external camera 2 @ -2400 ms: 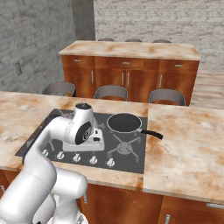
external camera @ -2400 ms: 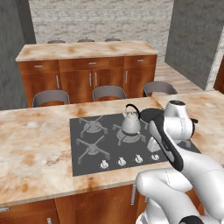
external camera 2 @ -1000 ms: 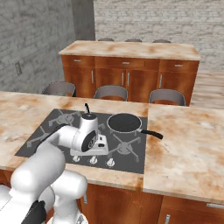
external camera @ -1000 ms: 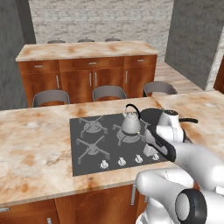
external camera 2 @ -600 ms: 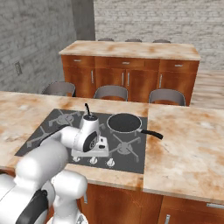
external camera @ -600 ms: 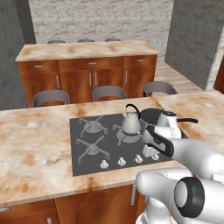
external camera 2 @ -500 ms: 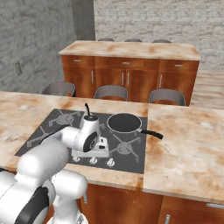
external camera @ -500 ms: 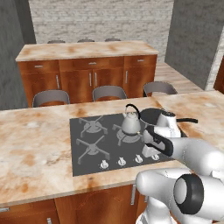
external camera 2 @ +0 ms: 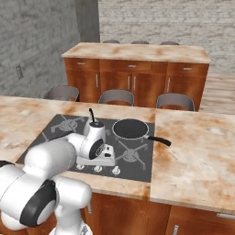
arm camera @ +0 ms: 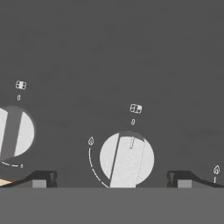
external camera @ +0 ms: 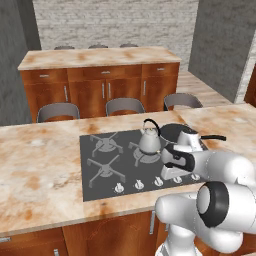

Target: Pick the pan from the cabinet and place it on the stove. Then turn on the stove burner for the pan.

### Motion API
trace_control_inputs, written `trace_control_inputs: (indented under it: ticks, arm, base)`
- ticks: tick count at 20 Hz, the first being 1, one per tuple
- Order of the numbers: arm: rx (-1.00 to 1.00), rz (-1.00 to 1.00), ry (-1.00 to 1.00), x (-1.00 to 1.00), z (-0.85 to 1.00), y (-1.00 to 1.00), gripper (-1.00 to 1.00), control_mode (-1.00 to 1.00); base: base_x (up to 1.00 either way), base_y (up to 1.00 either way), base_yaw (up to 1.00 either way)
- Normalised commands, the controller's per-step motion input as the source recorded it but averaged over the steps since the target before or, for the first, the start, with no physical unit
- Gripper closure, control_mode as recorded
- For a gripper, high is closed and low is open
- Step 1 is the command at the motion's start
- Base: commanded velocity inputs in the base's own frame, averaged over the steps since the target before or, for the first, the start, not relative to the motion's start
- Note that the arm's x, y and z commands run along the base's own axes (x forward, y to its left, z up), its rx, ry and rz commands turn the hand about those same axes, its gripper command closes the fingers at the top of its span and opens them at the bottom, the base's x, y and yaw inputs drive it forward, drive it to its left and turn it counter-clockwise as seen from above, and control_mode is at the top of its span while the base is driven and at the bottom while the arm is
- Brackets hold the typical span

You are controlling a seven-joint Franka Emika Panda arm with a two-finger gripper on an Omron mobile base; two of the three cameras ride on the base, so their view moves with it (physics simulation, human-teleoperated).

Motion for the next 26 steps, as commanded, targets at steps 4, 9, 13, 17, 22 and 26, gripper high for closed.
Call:
trace_control_inputs:
  ticks: [4,9,13,17,22,26]
  arm:
    - [0.0,0.0,0.0,0.02,-0.14,0.0,-1.0,-1.0]
    - [0.0,0.0,0.0,0.0,-0.13,0.0,-1.0,-1.0]
    - [0.0,0.0,0.0,0.0,-0.12,0.0,1.0,-1.0]
    - [0.0,0.0,0.0,-0.02,-0.11,0.0,1.0,-1.0]
    - [0.0,0.0,0.0,-0.11,-0.14,0.01,1.0,-1.0]
    - [0.0,0.0,0.0,-0.27,-0.18,0.09,1.0,-1.0]
  base:
    - [0.0,0.0,0.0]
    - [0.0,0.0,0.0]
    - [0.0,0.0,0.0]
    - [0.0,0.0,0.0]
    - [0.0,0.0,0.0]
    - [0.0,0.0,0.0]
